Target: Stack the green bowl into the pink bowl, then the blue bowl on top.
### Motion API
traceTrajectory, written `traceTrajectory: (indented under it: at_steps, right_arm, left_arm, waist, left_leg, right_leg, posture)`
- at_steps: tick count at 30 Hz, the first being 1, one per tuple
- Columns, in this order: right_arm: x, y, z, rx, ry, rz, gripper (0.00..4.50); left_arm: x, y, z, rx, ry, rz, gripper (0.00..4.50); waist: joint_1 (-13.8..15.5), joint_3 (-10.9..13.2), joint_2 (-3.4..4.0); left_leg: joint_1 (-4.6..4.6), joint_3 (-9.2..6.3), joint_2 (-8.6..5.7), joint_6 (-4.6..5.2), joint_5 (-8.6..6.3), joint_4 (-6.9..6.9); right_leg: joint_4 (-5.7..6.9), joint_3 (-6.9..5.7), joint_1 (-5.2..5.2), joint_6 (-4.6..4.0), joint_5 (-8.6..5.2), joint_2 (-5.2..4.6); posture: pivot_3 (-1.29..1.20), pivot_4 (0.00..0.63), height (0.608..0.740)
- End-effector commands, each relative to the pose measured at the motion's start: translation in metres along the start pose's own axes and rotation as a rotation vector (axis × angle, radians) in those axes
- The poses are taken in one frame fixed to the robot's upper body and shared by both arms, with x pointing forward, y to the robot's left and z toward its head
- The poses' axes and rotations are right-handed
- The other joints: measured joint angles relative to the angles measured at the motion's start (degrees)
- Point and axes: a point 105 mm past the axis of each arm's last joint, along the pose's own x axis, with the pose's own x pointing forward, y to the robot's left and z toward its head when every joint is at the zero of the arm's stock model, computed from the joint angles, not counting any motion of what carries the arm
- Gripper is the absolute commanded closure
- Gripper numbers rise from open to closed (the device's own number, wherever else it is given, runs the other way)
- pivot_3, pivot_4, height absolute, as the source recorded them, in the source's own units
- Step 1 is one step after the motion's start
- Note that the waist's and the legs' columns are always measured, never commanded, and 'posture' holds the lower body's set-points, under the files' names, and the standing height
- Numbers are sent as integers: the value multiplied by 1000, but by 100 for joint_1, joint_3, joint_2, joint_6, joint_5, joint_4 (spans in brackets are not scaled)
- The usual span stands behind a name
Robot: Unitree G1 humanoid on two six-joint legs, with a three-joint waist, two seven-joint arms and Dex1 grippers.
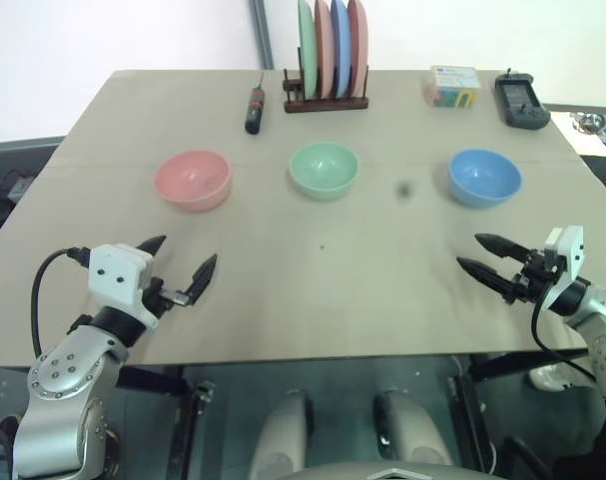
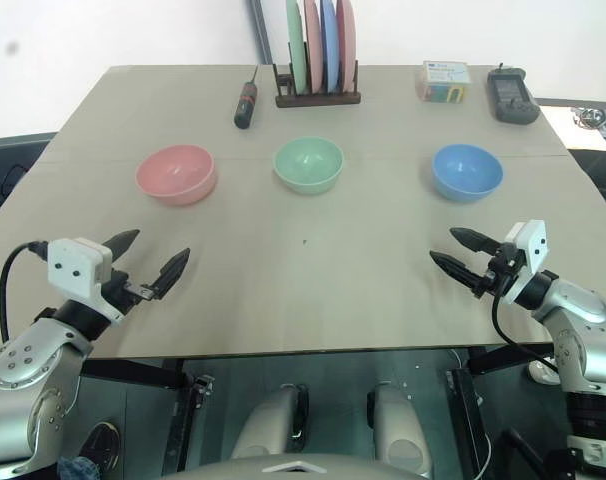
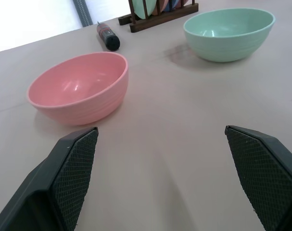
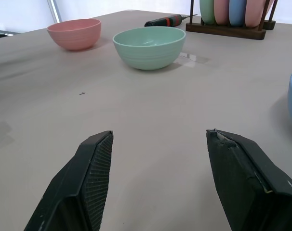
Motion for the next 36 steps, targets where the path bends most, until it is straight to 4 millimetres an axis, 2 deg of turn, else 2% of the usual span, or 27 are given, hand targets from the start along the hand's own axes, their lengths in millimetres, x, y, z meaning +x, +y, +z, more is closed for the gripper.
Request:
traceTrajectory:
  at_steps: [1, 20, 24, 28, 32, 36]
  right_arm:
    - [4, 4, 7, -25, -33, 15, 1271]
    - [13, 13, 8, -23, -70, 38, 1271]
    - [15, 15, 11, -28, -89, 49, 1271]
    - [25, 26, 27, -25, -173, 97, 1271]
    - [34, 39, 44, -22, -247, 157, 1271]
    - [42, 50, 57, -26, -290, 192, 1271]
  left_arm:
    - [-3, 1, 17, 36, -67, 8, 0]
    - [3, -1, 21, 41, -85, -16, 0]
    - [9, 3, 19, 90, -61, 23, 0]
    - [28, 15, 7, 163, 48, 85, 0]
    - [51, 20, 15, 291, 53, 98, 0]
    - [77, 26, 22, 345, 53, 101, 0]
  waist:
    - [0, 0, 0]
    - [-1, -1, -2]
    - [1, -1, -2]
    - [4, -1, -2]
    - [1, -2, -3]
    - [4, -3, -4]
  left_leg:
    - [0, 0, 0, 0, 0, 0]
    - [0, 1, 0, 0, 0, 0]
    - [0, 1, 0, 0, 0, 0]
    - [2, -1, -1, 0, 0, 2]
    - [2, -4, -1, 0, 0, 8]
    - [-3, -7, -1, 0, 0, 8]
  right_leg:
    - [0, 0, 0, 0, 0, 0]
    - [1, 1, 0, -3, 2, 0]
    - [1, 1, 0, -3, 3, 0]
    - [6, 0, 1, -1, 2, 2]
    - [13, -1, 1, 2, 2, 4]
    - [10, -4, 0, 16, 19, 4]
  posture:
    - [0, 150, 740]
    - [0, 150, 740]
    - [0, 150, 740]
    - [0, 150, 740]
    - [0, 150, 740]
    - [0, 150, 740]
